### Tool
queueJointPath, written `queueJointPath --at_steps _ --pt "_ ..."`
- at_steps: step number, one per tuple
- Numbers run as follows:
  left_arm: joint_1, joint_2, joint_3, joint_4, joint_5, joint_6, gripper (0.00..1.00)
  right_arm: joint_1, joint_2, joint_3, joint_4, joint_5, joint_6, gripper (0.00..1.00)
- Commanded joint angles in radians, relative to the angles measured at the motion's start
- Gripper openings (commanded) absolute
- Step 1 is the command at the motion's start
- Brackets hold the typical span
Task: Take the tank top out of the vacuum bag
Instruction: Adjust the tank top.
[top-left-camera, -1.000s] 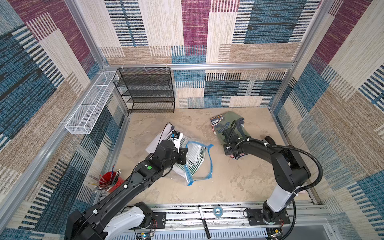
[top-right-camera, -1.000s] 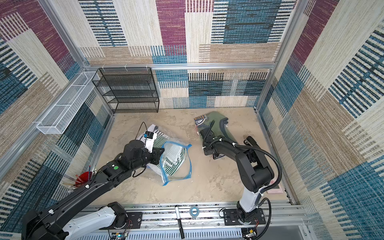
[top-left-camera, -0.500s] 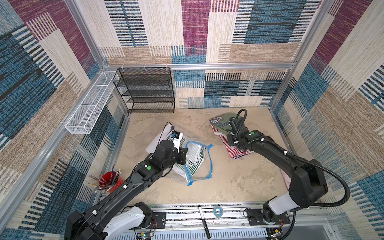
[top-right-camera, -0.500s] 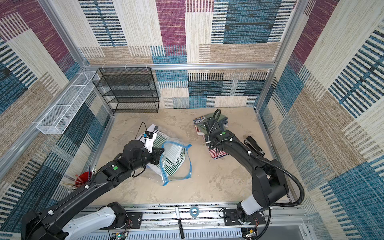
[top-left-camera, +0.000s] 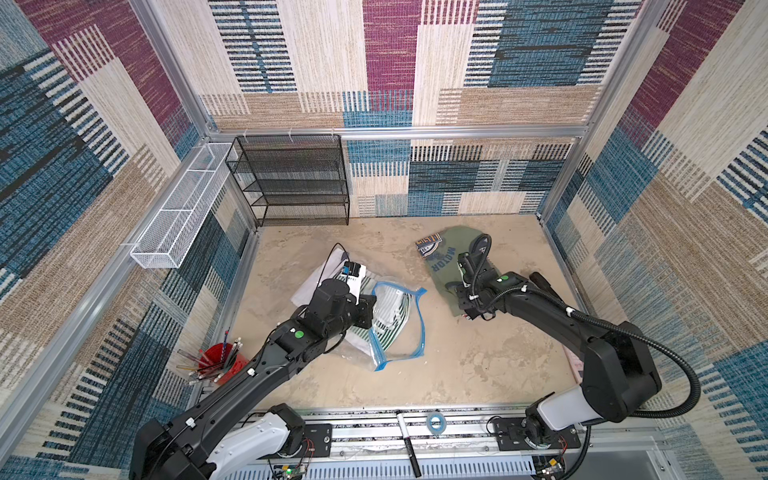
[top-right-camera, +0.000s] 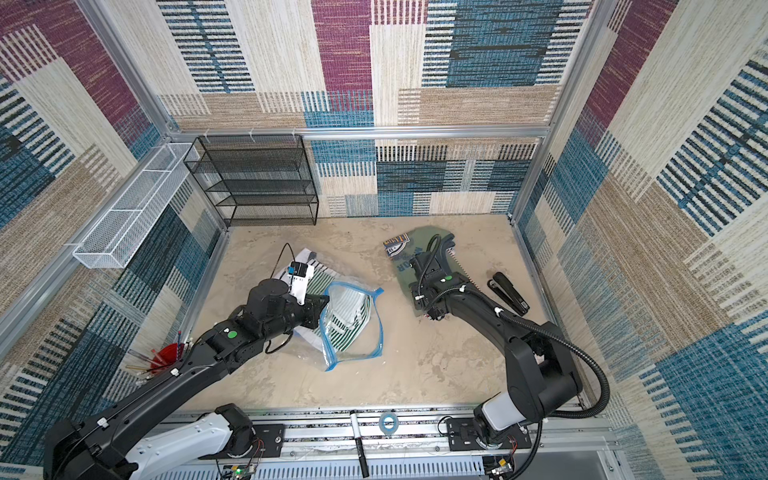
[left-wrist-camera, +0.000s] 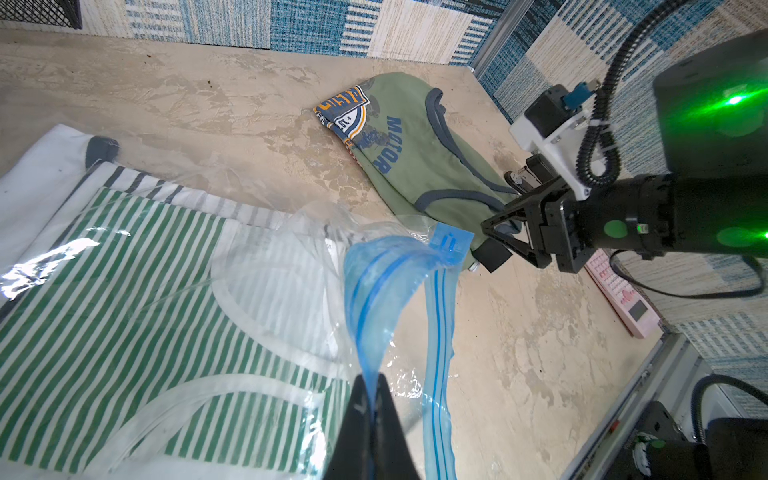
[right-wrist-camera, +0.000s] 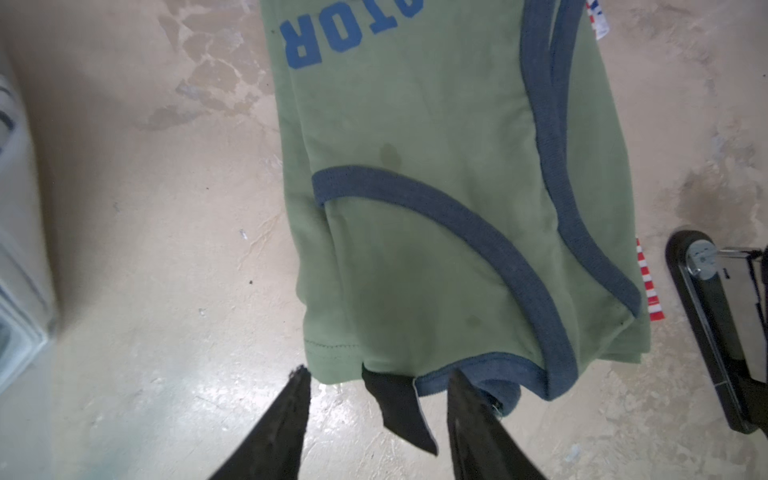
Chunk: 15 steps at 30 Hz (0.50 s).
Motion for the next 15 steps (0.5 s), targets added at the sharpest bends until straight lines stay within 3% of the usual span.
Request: queueJointPath --at_steps 1,3,5,8,15 --pt "0.001 0.003 0.013 0.004 -0.004 0.003 0.00 -0.101 -0.042 0.017 0.055 -0.071 0.060 0.59" --pt "0.001 0.007 0.016 0.007 -0.004 0.004 0.00 -0.253 -0.052 -0.001 0.080 -0.178 0.123 0.60" --pt "0.001 0.014 0.014 0.013 0.002 0.003 0.00 -0.363 -0.014 -0.007 0.087 -0.195 0.148 0.60" --pt "0.001 0.021 0.014 0.020 0.010 0.003 0.00 -0.442 0.073 -0.011 0.107 -0.187 0.162 0.52" --pt "0.001 0.020 0.010 0.013 0.010 0.007 0.00 -0.537 0.136 -0.096 0.299 -0.321 0.168 0.50"
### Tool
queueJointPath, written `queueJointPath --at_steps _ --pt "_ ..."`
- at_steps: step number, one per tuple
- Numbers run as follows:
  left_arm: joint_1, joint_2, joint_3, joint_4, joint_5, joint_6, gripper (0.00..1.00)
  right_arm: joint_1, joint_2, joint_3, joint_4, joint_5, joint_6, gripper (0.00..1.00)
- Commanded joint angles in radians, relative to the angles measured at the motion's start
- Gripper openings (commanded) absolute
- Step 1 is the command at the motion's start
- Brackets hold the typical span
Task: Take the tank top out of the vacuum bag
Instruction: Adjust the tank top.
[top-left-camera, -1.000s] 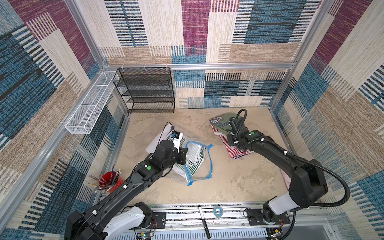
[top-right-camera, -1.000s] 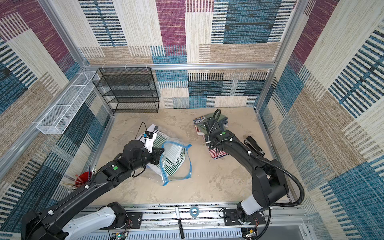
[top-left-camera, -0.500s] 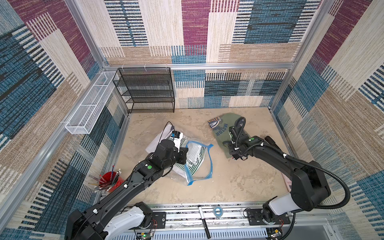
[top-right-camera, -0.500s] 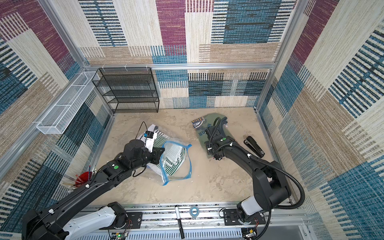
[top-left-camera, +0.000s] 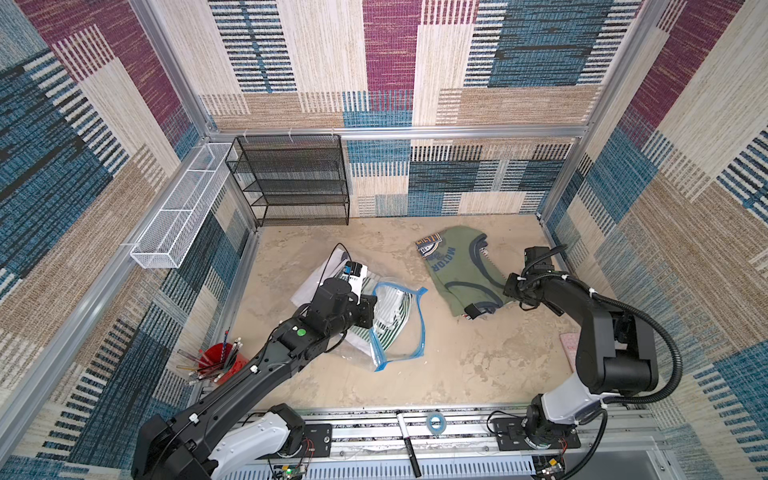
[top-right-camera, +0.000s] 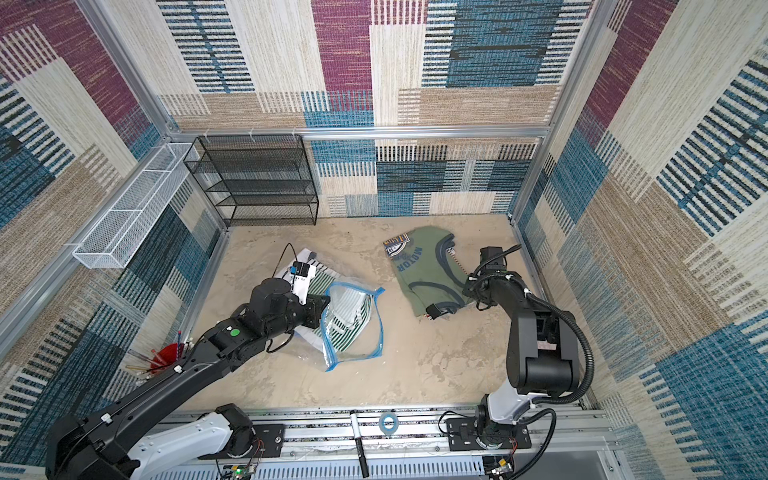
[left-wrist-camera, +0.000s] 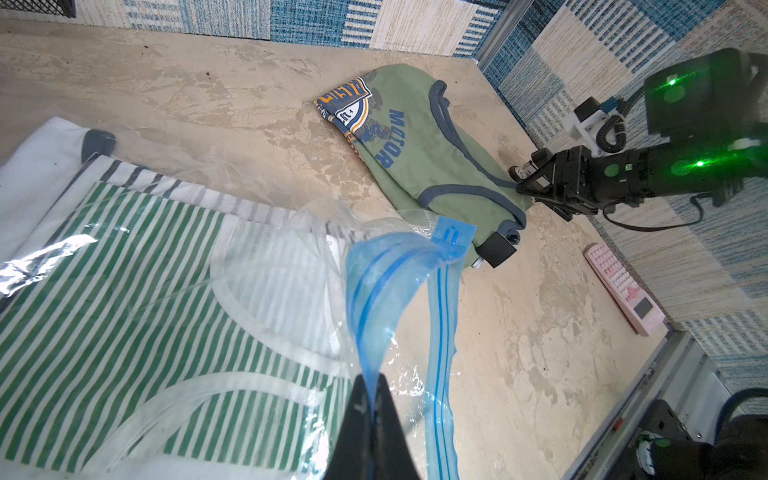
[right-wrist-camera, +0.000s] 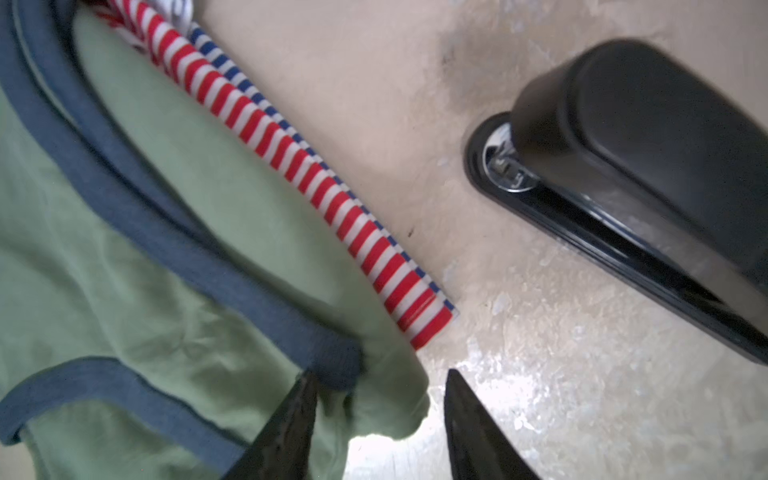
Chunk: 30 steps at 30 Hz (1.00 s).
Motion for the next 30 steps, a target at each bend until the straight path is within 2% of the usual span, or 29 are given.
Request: queueJointPath --at_steps 1,5,12,14,16,17,23,28,30 --pt "0.001 -0.002 0.005 0.014 0.007 0.008 0.00 -0.006 0.014 -0.010 0.122 -0.074 0.012 0.50" --pt "0.001 0.006 0.004 0.017 0.001 0.013 0.00 -0.007 0.018 -0.014 0.144 -0.078 -0.006 0.50" --pt "0.001 0.020 0.006 0.028 0.012 0.010 0.00 -0.007 0.059 0.000 0.140 -0.095 -0.020 0.38" --pt "0.001 0.015 0.006 0.025 0.010 0.010 0.00 -0.008 0.068 -0.005 0.142 -0.103 -0.027 0.27" --pt "0.001 0.012 0.006 0.020 0.008 0.012 0.00 -0.008 0.072 -0.009 0.142 -0.109 -0.032 0.07" --pt "0.001 0.011 0.006 0.018 0.007 0.012 0.00 -0.007 0.069 -0.009 0.144 -0.116 -0.039 0.00" --pt "0.001 0.006 0.001 0.024 0.008 0.009 0.00 0.006 -0.026 0.005 0.141 -0.155 -0.078 0.00" --pt "0.001 0.008 -0.001 0.034 0.014 0.002 0.00 0.071 -0.112 0.047 0.076 -0.012 -0.104 0.00" --pt "0.001 0.008 -0.002 0.033 0.013 0.005 0.00 0.102 -0.130 0.068 0.029 0.113 -0.093 0.00"
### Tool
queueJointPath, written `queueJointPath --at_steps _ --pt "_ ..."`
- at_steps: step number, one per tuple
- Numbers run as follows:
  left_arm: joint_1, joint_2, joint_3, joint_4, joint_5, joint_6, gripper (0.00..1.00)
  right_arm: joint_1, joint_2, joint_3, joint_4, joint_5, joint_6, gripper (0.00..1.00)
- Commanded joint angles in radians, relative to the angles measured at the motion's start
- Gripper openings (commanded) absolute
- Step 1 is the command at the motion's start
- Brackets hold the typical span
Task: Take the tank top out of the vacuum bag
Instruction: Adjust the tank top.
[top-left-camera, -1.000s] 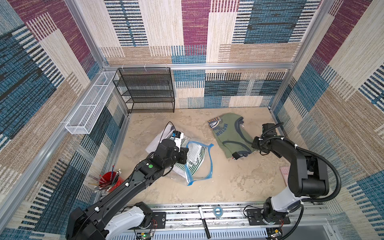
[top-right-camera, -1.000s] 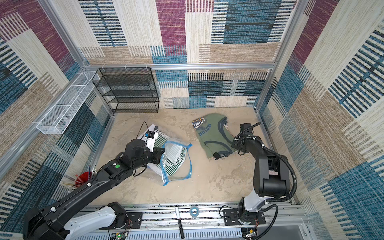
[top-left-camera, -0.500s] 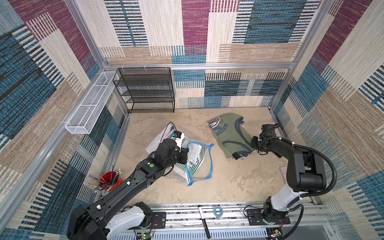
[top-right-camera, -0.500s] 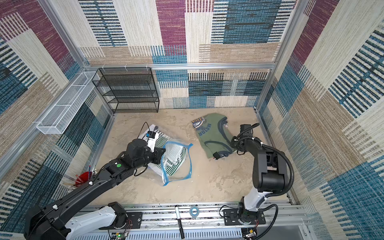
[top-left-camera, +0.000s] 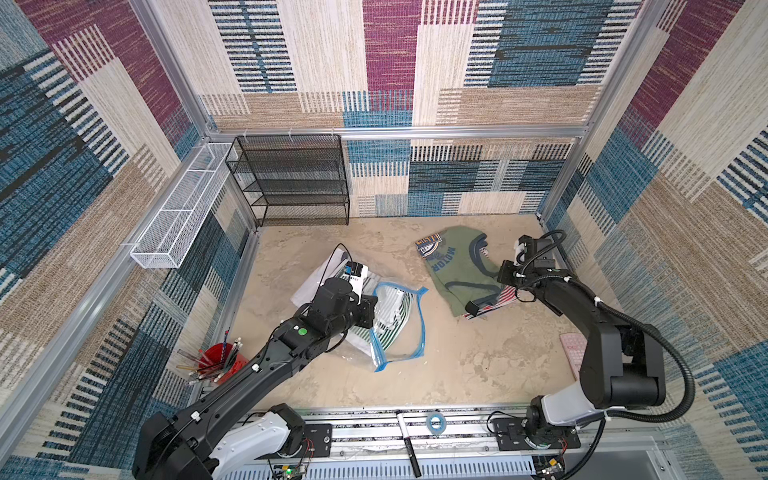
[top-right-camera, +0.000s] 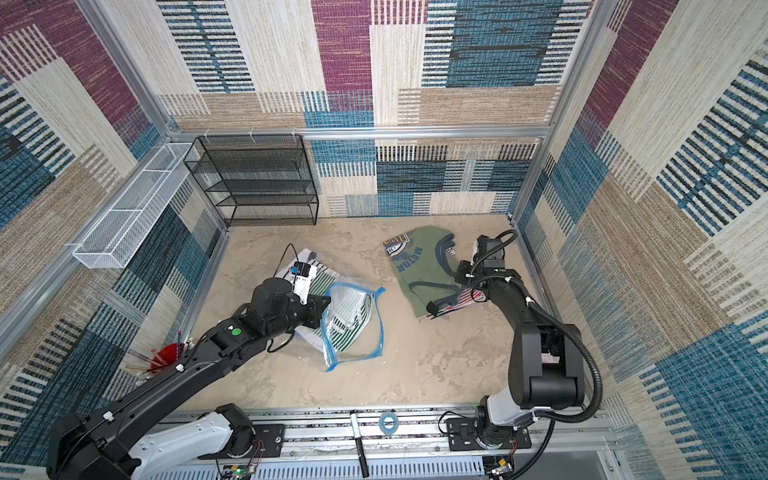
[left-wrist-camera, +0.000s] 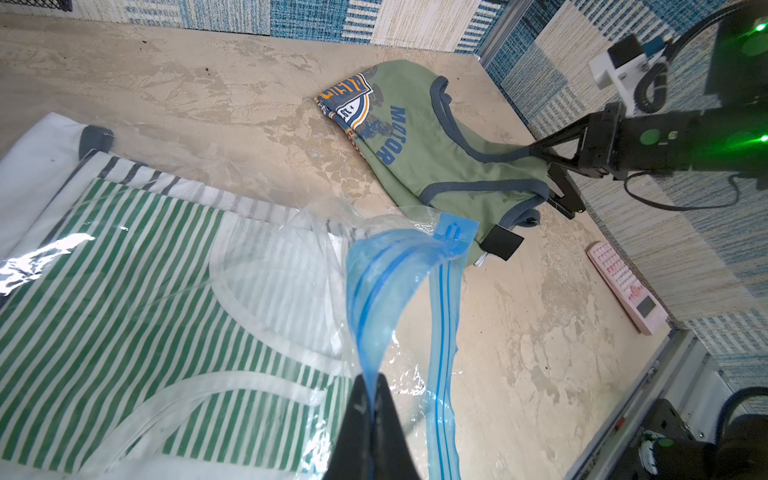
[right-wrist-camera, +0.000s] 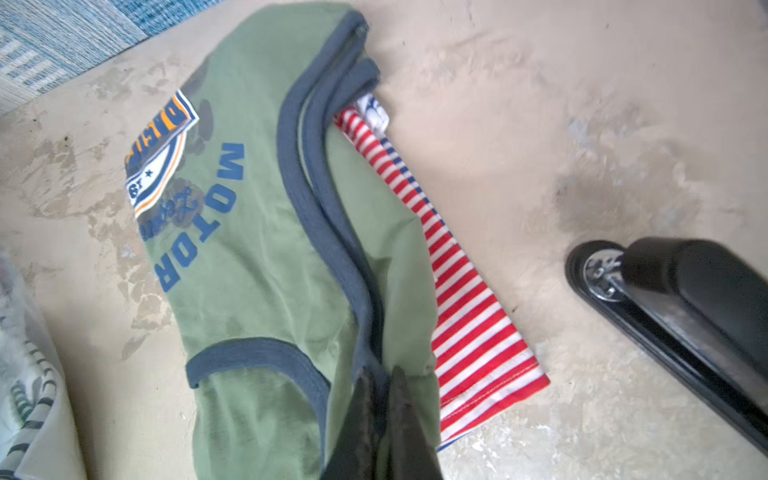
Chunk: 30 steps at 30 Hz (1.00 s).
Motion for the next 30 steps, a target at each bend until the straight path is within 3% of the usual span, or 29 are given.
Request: queueJointPath --at_steps 1,5,7,8,9,12,13,16,21,24,26,30 --pt "0.001 -0.002 -0.001 0.029 0.013 0.004 0.00 0.034 -0.023 0.033 -0.086 0.245 0.004 0.00" --pt "0.001 -0.003 -0.003 0.026 0.013 0.007 0.00 0.054 -0.006 0.051 -0.199 0.503 0.065 0.00" --pt "0.001 -0.003 -0.004 0.028 0.014 0.008 0.00 0.056 -0.008 0.037 -0.203 0.567 0.074 0.00" --pt "0.001 -0.003 -0.006 0.028 0.015 0.008 0.00 0.058 -0.011 0.030 -0.202 0.593 0.077 0.09" --pt "0.001 -0.003 -0.004 0.026 0.014 0.010 0.00 0.059 -0.016 0.025 -0.202 0.616 0.084 0.25" --pt "0.001 -0.005 -0.002 0.023 0.014 0.012 0.00 0.059 -0.046 0.011 -0.187 0.628 0.084 0.62" --pt "0.001 -0.007 -0.001 0.022 0.013 0.013 0.00 0.059 -0.062 0.007 -0.173 0.603 0.079 0.72" --pt "0.001 -0.007 0.004 0.014 0.014 0.017 0.00 0.061 -0.126 -0.018 -0.117 0.459 0.053 0.81" --pt "0.001 -0.001 0.016 0.003 0.021 0.025 0.00 0.062 -0.180 -0.108 0.024 0.015 0.025 0.80" --pt "0.001 0.005 0.025 0.001 0.023 0.025 0.00 0.062 -0.117 -0.158 0.087 -0.212 0.069 0.71" --pt "0.001 0.008 0.029 0.000 0.027 0.022 0.00 0.071 -0.081 -0.203 0.136 -0.270 0.096 0.70" --pt "0.001 0.008 0.032 -0.004 0.032 0.019 0.00 0.088 0.009 -0.231 0.129 -0.215 0.101 0.70"
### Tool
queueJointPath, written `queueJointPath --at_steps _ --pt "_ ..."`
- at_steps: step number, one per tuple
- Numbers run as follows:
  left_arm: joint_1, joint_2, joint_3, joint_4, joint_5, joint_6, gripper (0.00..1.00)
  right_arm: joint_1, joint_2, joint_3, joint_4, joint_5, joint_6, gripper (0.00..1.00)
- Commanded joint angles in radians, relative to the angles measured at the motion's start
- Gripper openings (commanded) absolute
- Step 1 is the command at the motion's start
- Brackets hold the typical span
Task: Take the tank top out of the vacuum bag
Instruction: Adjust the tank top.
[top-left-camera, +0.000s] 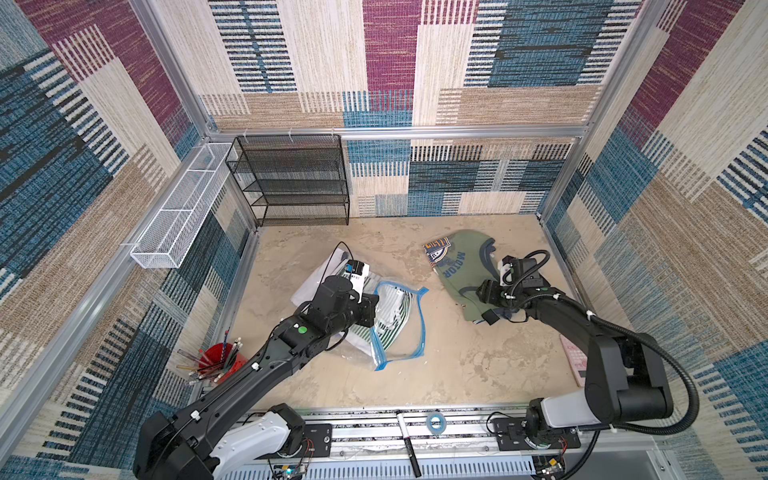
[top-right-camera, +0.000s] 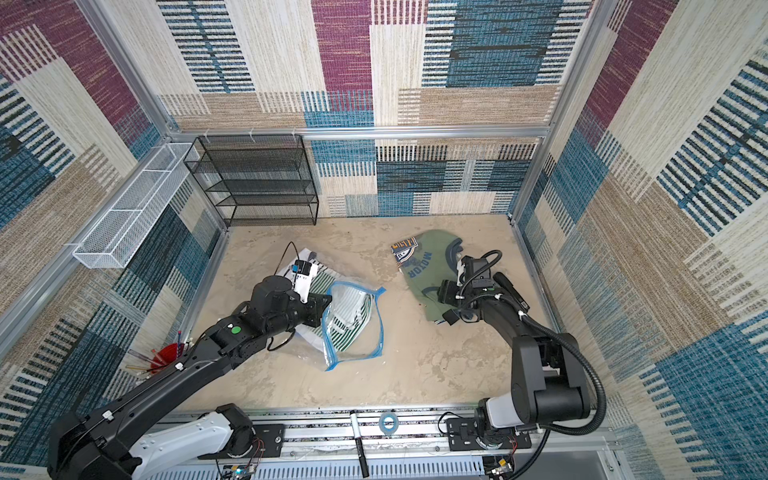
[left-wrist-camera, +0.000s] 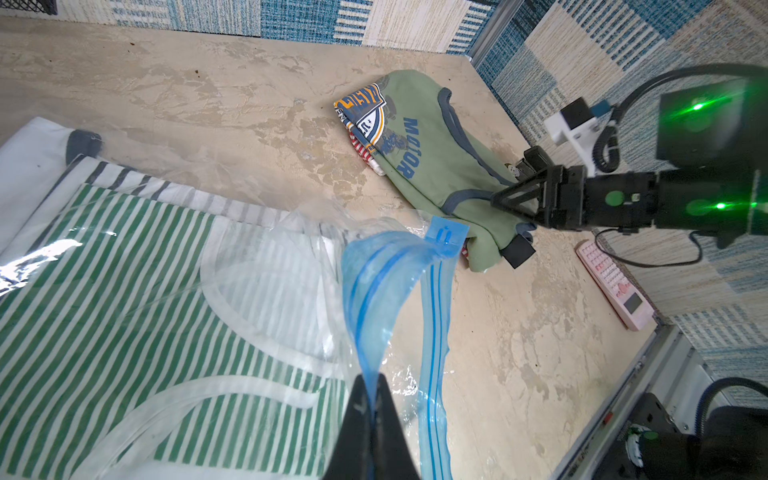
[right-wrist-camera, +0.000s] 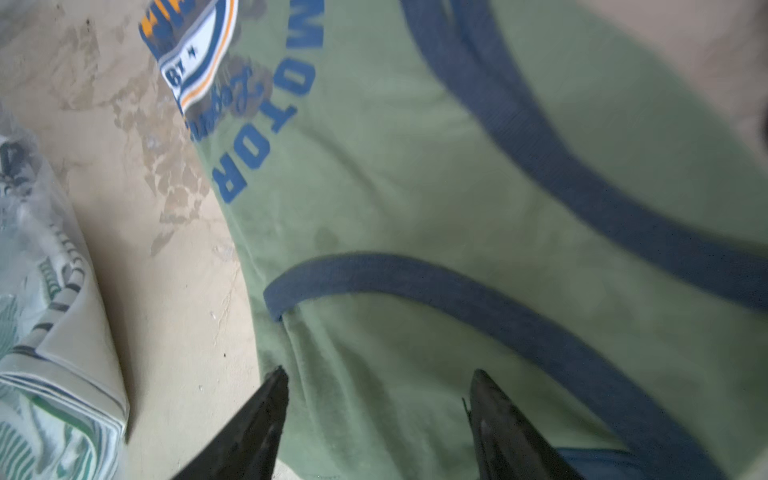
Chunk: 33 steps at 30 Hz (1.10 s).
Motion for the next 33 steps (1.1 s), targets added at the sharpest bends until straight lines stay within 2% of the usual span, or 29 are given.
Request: queueJointPath --at_steps 1,10,16,20,25,29,31,33 --pt "0.001 0.000 0.008 0.006 0.010 0.017 0.00 0.013 0.065 -0.007 0.051 -0.058 0.022 0.70" --pt "0.002 0.013 0.068 -0.039 -0.007 0.036 0.00 0.176 0.178 0.023 0.096 -0.084 0.113 0.67" --pt "0.002 0.082 0.147 -0.087 0.062 0.067 0.00 0.187 0.163 0.048 0.040 0.038 0.128 0.66" --pt "0.002 0.108 0.184 -0.097 0.094 0.086 0.00 0.186 -0.008 0.005 0.060 0.084 0.130 0.71" --pt "0.002 0.109 0.197 -0.110 0.112 0.121 0.00 0.188 -0.284 -0.054 0.108 -0.017 0.134 0.76" --pt "0.003 0.125 0.217 -0.093 0.130 0.142 0.00 0.207 -0.378 -0.084 0.114 -0.198 0.187 0.82" --pt "0.004 0.147 0.247 -0.097 0.129 0.158 0.00 0.261 -0.408 -0.117 0.157 -0.226 0.237 0.86" --pt "0.004 0.181 0.290 -0.109 0.097 0.175 0.00 0.332 -0.411 -0.135 0.195 -0.205 0.289 0.85"
